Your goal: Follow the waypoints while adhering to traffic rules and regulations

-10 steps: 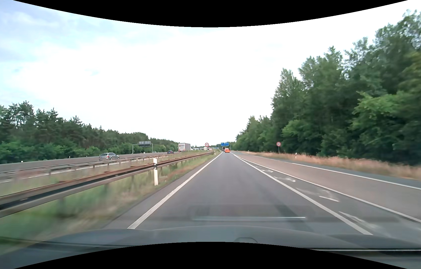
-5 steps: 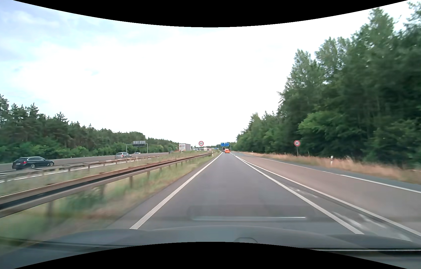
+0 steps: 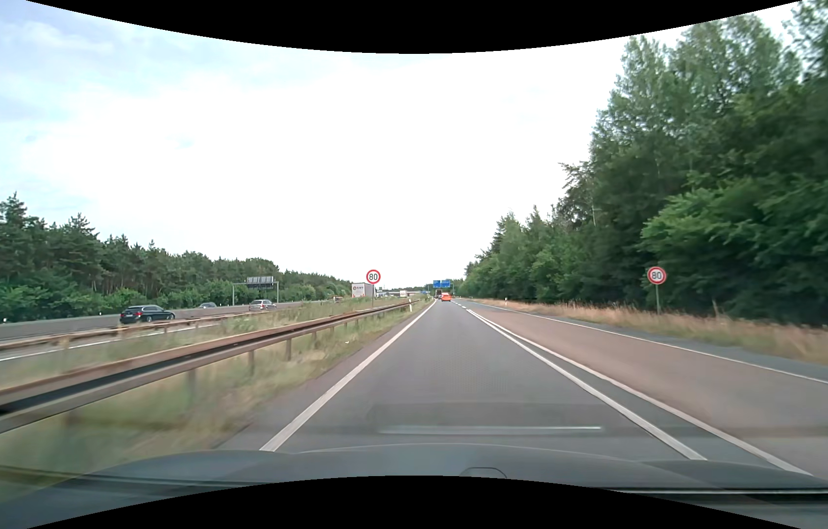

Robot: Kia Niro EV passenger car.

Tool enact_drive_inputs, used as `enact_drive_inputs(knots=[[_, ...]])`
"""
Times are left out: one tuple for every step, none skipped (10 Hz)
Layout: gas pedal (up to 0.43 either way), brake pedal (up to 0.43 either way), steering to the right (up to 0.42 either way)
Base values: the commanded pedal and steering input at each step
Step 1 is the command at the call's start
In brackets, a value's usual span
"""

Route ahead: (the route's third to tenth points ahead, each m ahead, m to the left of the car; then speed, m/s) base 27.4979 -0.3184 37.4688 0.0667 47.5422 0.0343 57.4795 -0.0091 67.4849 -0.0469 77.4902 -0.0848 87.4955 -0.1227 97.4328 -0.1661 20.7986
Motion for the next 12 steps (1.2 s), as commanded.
enact_drive_inputs(knots=[[0.087, 0.0, -0.004], [0.087, 0.0, -0.004], [0.087, 0.0, -0.004], [0.087, 0.0, -0.004], [0.087, 0.0, -0.004], [0.087, 0.0, -0.004], [0.087, 0.0, -0.004], [0.087, 0.0, -0.004], [0.087, 0.0, -0.004], [0.087, 0.0, -0.004], [0.087, 0.0, -0.004], [0.087, 0.0, -0.004]])
